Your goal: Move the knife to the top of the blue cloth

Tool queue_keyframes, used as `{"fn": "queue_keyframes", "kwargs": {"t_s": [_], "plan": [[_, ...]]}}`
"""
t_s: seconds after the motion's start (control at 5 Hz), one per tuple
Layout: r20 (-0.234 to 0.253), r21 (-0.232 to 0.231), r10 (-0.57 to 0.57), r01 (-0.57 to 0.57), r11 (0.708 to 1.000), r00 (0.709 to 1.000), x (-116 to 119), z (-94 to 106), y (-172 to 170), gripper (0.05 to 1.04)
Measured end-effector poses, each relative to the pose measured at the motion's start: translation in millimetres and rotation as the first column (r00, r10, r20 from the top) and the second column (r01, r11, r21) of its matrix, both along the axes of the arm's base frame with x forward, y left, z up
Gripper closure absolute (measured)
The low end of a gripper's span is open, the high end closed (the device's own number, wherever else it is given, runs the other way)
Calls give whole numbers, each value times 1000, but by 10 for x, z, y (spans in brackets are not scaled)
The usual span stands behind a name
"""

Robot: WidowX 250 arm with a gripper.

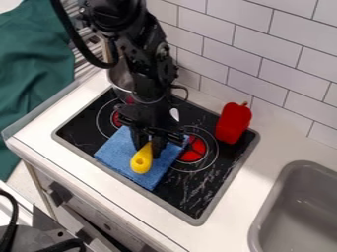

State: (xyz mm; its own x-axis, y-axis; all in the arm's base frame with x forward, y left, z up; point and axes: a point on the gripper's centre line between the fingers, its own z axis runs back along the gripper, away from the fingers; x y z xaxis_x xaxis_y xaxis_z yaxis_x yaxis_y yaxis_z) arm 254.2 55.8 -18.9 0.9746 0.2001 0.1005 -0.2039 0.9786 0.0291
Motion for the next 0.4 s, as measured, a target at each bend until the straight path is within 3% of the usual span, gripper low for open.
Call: {"fn": "queue_keyframes", "kwargs": {"t_s": [0.4], "plan": [[-19, -5, -20, 20, 1000, 1000, -39, -33, 53, 723]]}}
